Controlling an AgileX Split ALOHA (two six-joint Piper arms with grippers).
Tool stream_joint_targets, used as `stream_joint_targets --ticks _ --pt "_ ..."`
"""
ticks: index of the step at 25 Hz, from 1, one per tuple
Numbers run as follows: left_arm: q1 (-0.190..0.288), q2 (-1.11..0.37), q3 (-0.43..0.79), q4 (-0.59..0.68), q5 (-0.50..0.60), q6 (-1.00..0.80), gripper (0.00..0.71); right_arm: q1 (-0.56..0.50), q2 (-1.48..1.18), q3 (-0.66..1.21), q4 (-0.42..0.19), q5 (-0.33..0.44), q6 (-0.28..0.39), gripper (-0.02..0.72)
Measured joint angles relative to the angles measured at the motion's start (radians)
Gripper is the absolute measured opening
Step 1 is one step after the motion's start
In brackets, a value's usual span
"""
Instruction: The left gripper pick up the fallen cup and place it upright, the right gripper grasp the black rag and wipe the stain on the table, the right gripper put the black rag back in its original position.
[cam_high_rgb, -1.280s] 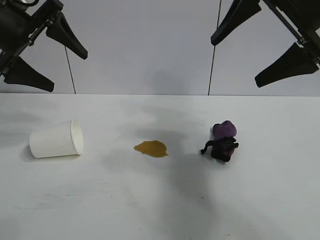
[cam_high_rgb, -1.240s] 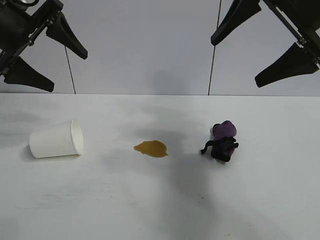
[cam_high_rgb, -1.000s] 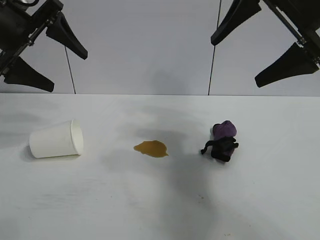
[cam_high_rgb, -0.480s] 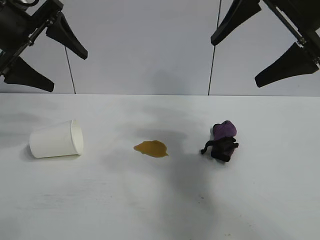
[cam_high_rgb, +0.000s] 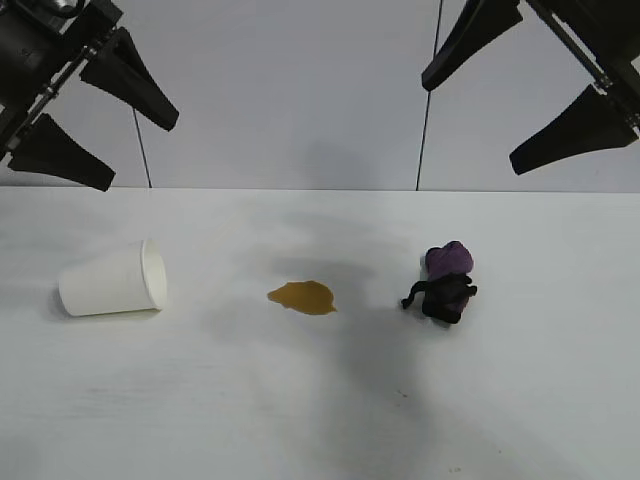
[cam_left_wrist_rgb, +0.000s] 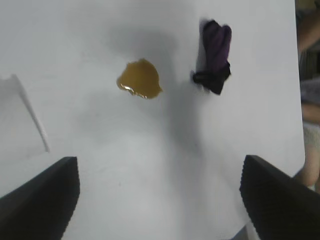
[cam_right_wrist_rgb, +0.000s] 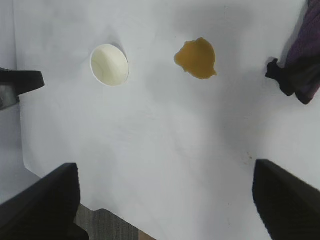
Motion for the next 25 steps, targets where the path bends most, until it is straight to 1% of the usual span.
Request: stream_joint_targets --ticks 2,5,7,10,15,19,22,25 --pt "-0.002 0.000 -0.001 0.028 0.038 0.150 0.630 0.000 0.000 0.000 0.000 0.000 0.000 0.650" --pt "-0.015 0.000 -0.001 0.106 0.046 0.360 0.630 0.000 0.000 0.000 0.000 0.000 -0.004 0.650" --pt "-0.029 0.000 -0.001 0.179 0.022 0.481 0.630 0.000 0.000 0.000 0.000 0.000 -0.004 0.650" --pt "-0.073 0.000 -0.001 0.306 -0.060 0.580 0.630 0.000 0.000 0.000 0.000 0.000 -0.004 0.650" --pt "-0.188 0.000 -0.001 0.603 -0.214 0.585 0.630 0.000 0.000 0.000 0.000 0.000 -0.004 0.650" --pt "-0.265 0.000 -0.001 0.793 -0.301 0.506 0.630 0.000 0.000 0.000 0.000 0.000 -0.006 0.650" --pt "-0.303 0.007 -0.001 0.901 -0.319 0.439 0.630 0.000 0.000 0.000 0.000 0.000 -0.007 0.650" --pt "-0.316 0.031 -0.001 0.955 -0.322 0.370 0.630 0.000 0.000 0.000 0.000 0.000 -0.007 0.650"
